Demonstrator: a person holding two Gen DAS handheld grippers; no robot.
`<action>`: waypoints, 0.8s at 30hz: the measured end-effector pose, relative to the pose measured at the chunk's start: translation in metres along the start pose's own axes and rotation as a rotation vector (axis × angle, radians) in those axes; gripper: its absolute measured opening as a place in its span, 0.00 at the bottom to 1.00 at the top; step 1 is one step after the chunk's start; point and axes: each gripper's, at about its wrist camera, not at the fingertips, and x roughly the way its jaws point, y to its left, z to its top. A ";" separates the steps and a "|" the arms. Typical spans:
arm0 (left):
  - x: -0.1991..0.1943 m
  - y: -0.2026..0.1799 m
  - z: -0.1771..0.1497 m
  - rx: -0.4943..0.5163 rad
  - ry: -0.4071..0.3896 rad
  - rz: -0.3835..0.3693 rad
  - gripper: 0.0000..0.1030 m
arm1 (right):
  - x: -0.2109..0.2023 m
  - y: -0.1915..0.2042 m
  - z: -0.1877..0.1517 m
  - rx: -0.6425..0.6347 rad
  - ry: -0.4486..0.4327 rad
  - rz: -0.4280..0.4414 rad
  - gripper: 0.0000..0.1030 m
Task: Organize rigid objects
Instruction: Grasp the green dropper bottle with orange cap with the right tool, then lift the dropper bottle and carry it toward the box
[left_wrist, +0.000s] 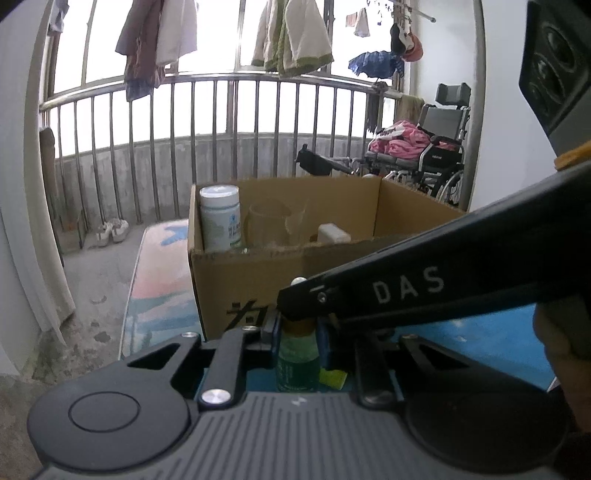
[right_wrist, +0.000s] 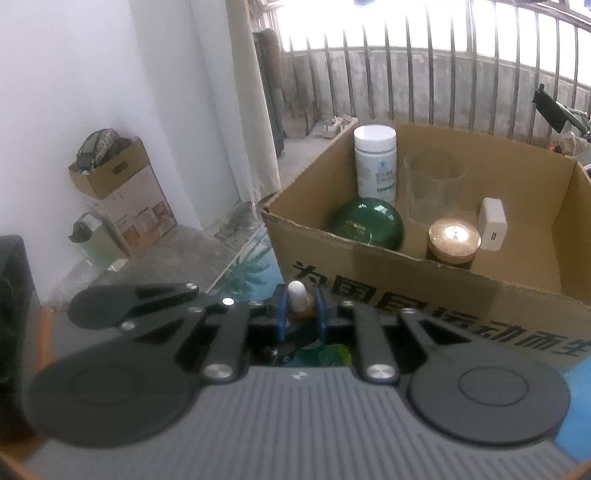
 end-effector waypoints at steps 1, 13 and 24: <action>-0.004 -0.001 0.003 0.005 -0.006 0.001 0.20 | -0.005 0.001 0.001 -0.002 -0.007 0.001 0.14; -0.040 -0.034 0.093 0.185 -0.178 -0.003 0.20 | -0.103 -0.002 0.058 -0.075 -0.184 0.026 0.14; 0.091 -0.041 0.163 0.127 0.037 -0.273 0.20 | -0.097 -0.109 0.123 0.000 -0.103 -0.076 0.14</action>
